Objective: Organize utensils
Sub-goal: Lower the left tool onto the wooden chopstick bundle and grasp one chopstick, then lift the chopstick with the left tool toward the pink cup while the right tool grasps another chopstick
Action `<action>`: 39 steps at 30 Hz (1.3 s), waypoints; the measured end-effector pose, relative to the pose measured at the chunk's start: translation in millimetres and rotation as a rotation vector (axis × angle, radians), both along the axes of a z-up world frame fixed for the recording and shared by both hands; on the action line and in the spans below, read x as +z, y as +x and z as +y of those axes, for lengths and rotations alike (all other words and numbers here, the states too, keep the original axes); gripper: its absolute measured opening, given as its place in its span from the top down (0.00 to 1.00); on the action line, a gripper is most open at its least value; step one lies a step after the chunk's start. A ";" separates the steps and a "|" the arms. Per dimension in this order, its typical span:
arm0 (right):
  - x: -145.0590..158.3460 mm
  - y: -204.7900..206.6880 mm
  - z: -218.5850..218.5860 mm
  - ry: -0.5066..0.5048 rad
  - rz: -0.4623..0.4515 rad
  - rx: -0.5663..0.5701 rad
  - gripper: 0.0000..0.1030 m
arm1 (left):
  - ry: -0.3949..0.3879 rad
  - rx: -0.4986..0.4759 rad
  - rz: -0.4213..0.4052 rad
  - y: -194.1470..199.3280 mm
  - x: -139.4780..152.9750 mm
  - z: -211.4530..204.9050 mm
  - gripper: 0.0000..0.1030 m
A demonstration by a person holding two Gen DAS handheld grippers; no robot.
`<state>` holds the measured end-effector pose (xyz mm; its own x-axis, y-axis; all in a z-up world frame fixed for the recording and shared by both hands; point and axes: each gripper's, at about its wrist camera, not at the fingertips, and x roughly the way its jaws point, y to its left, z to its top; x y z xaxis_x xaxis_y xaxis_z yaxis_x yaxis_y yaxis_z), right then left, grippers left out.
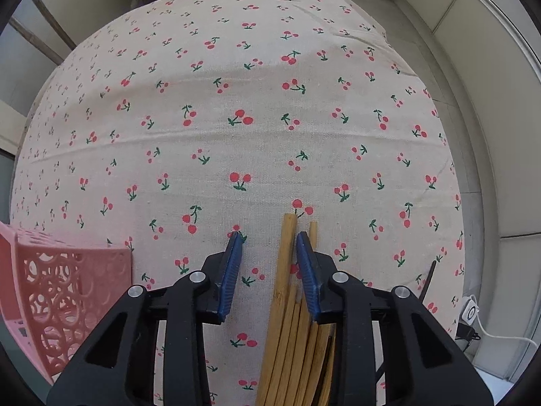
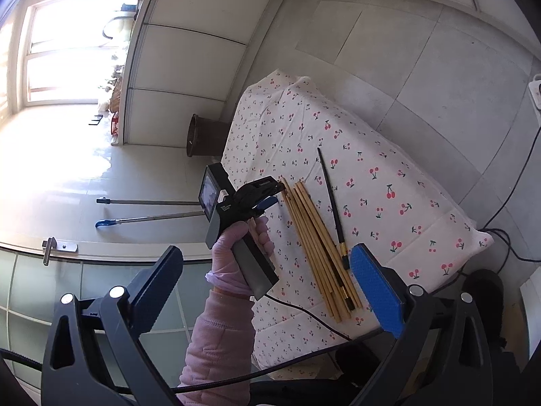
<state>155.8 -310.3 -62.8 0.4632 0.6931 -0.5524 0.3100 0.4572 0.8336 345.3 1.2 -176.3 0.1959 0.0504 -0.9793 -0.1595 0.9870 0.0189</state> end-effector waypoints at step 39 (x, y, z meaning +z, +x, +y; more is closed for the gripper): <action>-116.0 154.0 197.3 -0.791 0.033 0.455 0.73 | -0.301 -0.197 -0.517 -237.8 151.7 88.6 0.93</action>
<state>309.8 -113.0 -178.8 0.2138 0.2183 -0.9522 -0.0221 0.9756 0.2187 107.5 89.8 -24.6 0.6253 -0.2985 -0.7211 0.1121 0.9487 -0.2956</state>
